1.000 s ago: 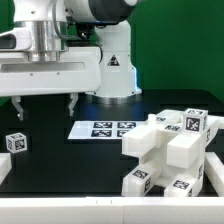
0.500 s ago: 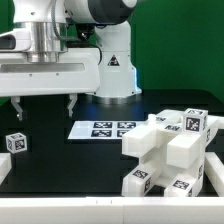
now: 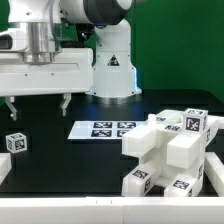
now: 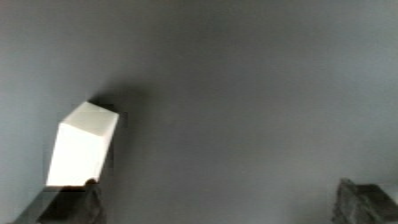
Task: Assemble chair
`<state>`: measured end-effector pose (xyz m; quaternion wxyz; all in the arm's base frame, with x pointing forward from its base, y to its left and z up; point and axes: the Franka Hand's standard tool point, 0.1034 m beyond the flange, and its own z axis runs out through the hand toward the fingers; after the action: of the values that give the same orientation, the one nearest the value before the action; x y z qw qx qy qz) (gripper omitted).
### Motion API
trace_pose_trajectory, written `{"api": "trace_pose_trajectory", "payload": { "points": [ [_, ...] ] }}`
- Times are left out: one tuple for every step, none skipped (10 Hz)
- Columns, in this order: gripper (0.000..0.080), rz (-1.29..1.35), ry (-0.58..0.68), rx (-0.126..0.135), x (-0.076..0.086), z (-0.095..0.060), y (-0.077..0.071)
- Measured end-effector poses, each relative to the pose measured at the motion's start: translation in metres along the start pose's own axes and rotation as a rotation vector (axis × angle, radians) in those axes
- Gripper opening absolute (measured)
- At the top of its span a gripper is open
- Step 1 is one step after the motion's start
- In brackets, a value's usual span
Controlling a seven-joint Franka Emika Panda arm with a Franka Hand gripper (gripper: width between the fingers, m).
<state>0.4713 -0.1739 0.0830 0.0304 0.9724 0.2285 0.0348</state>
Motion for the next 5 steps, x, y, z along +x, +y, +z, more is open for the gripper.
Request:
{"api": "trace_pose_trajectory", "payload": {
  "points": [
    [0.0648,-0.048,-0.011,0.011,-0.0086,0.0022,0.0045],
    [0.0648,-0.026,-0.022,0.034,-0.0145,0.0031,0.0068],
    [0.0648,-0.027,-0.022,0.031,-0.0136,0.0031,0.0064],
    [0.0648,-0.027,-0.022,0.031,-0.0138,0.0034,0.0063],
    [0.0648,-0.031,-0.026,0.032,-0.0162,0.0048,0.007]
  ]
}}
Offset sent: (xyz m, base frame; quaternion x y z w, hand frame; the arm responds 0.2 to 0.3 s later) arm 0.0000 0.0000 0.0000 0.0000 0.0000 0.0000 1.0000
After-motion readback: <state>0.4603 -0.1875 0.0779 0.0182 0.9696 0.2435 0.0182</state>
